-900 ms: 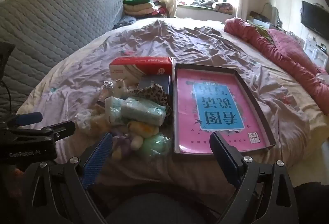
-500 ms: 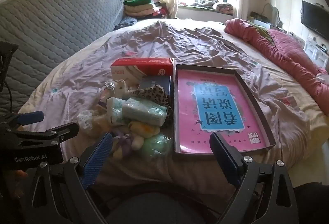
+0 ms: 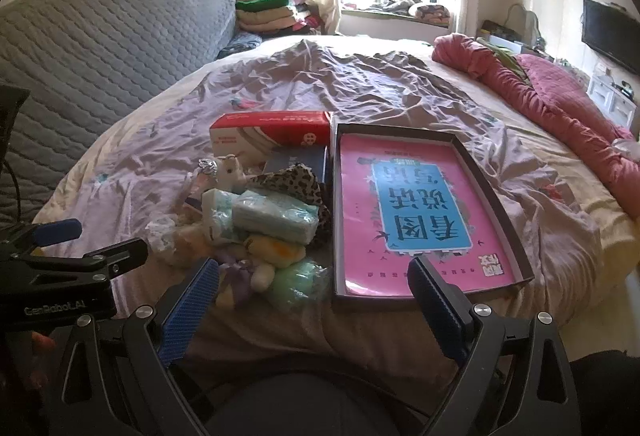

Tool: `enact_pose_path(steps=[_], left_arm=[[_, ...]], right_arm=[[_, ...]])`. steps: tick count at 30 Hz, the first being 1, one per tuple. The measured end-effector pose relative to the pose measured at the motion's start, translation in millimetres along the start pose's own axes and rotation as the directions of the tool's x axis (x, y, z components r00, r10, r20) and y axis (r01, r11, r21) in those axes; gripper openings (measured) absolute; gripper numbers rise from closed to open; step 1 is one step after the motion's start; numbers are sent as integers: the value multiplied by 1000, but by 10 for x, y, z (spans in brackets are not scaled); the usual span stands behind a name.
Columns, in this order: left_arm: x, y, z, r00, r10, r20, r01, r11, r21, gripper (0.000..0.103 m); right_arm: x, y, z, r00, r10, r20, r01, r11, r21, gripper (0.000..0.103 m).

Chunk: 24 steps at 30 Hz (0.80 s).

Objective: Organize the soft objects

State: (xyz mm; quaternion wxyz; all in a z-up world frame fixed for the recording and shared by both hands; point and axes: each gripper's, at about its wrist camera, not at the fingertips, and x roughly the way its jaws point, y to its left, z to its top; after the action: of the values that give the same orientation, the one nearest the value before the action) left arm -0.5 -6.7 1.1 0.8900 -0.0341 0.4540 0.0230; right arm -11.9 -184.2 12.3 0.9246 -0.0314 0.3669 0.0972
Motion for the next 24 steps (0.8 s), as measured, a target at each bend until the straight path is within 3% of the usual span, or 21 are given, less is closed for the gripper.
enact_pose_path(steps=[24], left_arm=[[-7,-30,-7,1000,-3,-1,3,1000,13,99]], right_arm=[[13,-9,-2,1000,-7,4,7,1000,5,96]])
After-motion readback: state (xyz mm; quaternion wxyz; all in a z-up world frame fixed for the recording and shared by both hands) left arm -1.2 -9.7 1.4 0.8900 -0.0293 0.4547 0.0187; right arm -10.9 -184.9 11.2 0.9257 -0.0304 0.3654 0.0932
